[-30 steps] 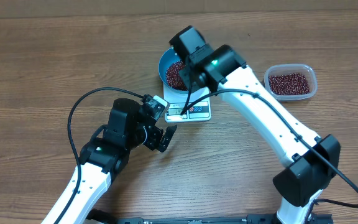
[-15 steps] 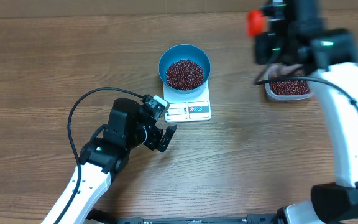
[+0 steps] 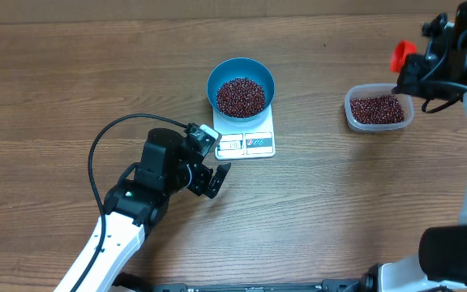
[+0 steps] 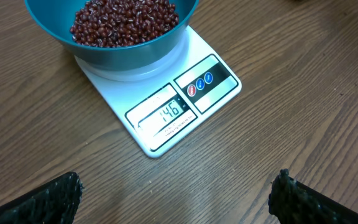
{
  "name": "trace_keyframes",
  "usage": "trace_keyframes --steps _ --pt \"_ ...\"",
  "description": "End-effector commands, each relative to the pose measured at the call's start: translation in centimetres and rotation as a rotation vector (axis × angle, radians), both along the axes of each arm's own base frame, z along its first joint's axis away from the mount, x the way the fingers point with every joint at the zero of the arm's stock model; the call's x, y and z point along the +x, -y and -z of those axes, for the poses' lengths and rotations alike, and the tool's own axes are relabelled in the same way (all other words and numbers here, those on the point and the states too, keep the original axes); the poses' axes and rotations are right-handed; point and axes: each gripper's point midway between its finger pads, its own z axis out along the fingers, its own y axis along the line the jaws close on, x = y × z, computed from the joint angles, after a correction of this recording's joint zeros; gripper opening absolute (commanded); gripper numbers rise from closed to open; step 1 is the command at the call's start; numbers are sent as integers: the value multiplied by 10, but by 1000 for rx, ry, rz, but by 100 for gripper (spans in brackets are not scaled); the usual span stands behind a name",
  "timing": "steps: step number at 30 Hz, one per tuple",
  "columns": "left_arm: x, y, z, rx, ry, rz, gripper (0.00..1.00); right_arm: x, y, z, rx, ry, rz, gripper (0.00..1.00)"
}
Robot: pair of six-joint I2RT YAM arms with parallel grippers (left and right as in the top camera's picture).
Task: Scoop item into bowl and weigh 150g on scale
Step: 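Return the scoop right to the bean tub, then dip the scoop into the tub and take a small amount of beans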
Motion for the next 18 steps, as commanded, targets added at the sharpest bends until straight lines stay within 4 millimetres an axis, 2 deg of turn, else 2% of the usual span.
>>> trace_keyframes --steps 1,4,7,10,18 --pt "4 2 -8 -20 9 -2 99 1 2 42 19 -92 -24 4" --pt "4 2 -8 -20 9 -2 99 -2 2 73 23 -166 -45 4" --pt "4 2 -8 -20 9 -2 100 -6 4 94 19 -220 -40 4" --pt "4 2 -8 -20 9 -2 99 -8 9 107 0 -248 -33 4" --pt "4 2 -8 -20 9 -2 100 -1 10 125 -4 -228 -33 4"
